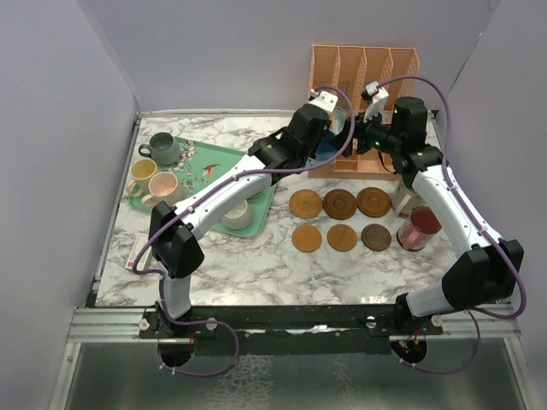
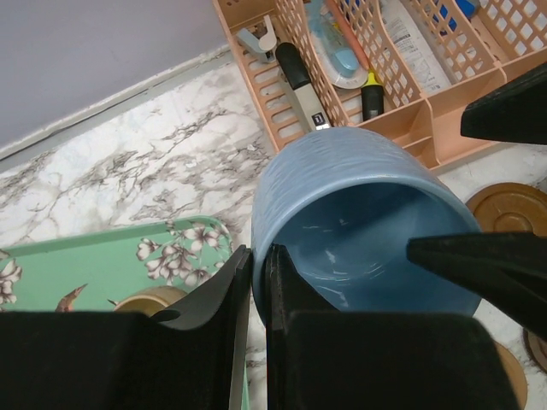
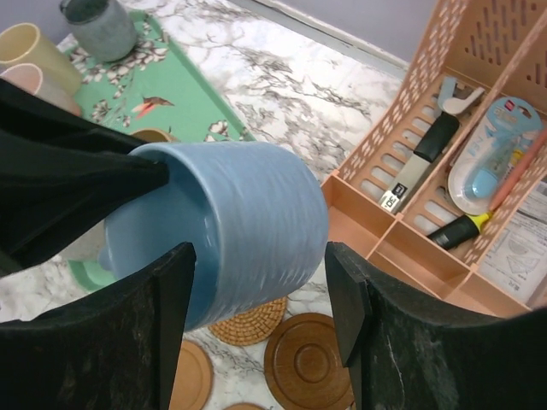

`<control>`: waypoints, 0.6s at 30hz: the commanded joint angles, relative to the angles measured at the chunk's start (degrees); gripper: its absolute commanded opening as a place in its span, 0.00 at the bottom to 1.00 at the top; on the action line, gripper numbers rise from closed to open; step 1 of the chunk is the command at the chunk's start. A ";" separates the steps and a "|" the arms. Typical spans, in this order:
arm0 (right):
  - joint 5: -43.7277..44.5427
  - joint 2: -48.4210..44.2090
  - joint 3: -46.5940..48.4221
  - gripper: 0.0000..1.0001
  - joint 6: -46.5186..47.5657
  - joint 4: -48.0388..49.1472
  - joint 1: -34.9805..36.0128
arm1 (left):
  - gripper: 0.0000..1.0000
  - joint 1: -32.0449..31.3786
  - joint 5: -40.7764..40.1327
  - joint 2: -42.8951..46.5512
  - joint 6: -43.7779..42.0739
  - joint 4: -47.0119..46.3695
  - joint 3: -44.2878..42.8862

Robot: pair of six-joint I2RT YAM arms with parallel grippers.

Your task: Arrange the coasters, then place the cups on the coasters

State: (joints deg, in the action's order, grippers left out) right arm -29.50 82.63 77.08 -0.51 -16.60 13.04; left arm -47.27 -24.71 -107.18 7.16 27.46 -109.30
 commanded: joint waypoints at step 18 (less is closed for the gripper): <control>19.27 1.68 0.91 0.07 0.02 -2.15 1.29 | 0.00 -6.30 -14.31 -1.07 -2.72 -10.75 -3.87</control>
State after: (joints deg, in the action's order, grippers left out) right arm -16.38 84.33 77.08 -0.75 -18.74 14.70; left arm -53.41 -36.40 -109.75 6.24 22.83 -111.00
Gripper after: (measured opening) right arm 0.252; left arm 0.116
